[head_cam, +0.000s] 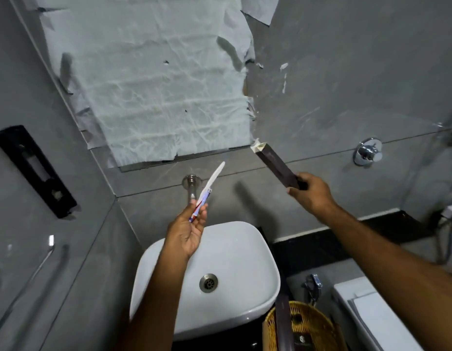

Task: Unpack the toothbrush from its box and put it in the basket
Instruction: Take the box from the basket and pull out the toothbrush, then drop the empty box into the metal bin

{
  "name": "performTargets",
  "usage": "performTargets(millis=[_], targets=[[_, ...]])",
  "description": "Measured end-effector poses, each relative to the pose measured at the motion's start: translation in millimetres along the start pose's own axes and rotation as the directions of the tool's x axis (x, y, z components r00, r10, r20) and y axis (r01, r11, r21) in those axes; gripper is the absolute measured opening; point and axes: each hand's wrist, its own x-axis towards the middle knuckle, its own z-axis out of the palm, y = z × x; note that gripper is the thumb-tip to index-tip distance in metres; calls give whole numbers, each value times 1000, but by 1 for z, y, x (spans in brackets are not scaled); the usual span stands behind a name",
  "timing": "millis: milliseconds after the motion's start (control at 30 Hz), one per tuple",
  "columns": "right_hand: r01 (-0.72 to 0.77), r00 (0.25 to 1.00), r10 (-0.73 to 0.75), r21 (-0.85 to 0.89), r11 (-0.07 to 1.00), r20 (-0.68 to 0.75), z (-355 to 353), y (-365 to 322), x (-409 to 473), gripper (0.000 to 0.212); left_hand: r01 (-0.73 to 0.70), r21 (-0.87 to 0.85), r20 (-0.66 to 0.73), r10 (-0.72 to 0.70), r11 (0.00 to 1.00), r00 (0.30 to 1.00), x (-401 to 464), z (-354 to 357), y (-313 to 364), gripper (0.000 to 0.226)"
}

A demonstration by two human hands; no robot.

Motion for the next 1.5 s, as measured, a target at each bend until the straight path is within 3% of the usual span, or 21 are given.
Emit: performTargets(millis=[100, 267, 367, 433, 533, 733, 933, 1033, 1233, 1400, 1500], targets=[[-230, 973, 219, 336, 913, 71, 14, 31, -30, 34, 95, -111, 3, -96, 989, 995, 4, 2, -51, 16], [-420, 905, 395, 495, 761, 160, -3, 83, -76, 41, 227, -119, 4, -228, 967, 974, -6, 21, -154, 16], [-464, 877, 464, 476, 747, 128, -30, 122, -93, 37, 223, -105, 21, -222, 969, 975, -18, 31, -219, 24], [-517, 836, 540, 478, 711, 100, -51, 156, -103, 34, 310, -93, 7, -311, 946, 951, -28, 41, -261, 21], [-626, 737, 670, 468, 624, 93, -82, 216, -125, 27, 399, 115, -111, -387, 910, 915, -44, 50, -328, 16], [-858, 450, 884, 333, 390, 124, -109, 353, -201, 21, 580, 190, -253, -531, 792, 809, -78, 31, -473, 13], [-978, 190, 965, 120, 169, 184, -86, 469, -272, 11, 685, 220, -538, -500, 694, 679, -79, -61, -573, 17], [-989, 143, 975, -24, 149, 171, -64, 517, -293, 11, 710, 219, -647, -445, 669, 619, -65, -111, -605, 13], [-981, 103, 983, -149, 126, 151, -20, 599, -314, 18, 702, 276, -710, -353, 657, 609, -36, -177, -658, 19], [-980, 54, 987, -183, 82, 152, 8, 652, -320, 19, 733, 249, -745, -359, 633, 563, -20, -219, -695, 14], [-992, 35, 984, -115, 55, 173, 21, 675, -319, 23, 744, 251, -746, -365, 620, 556, -14, -235, -713, 7]])
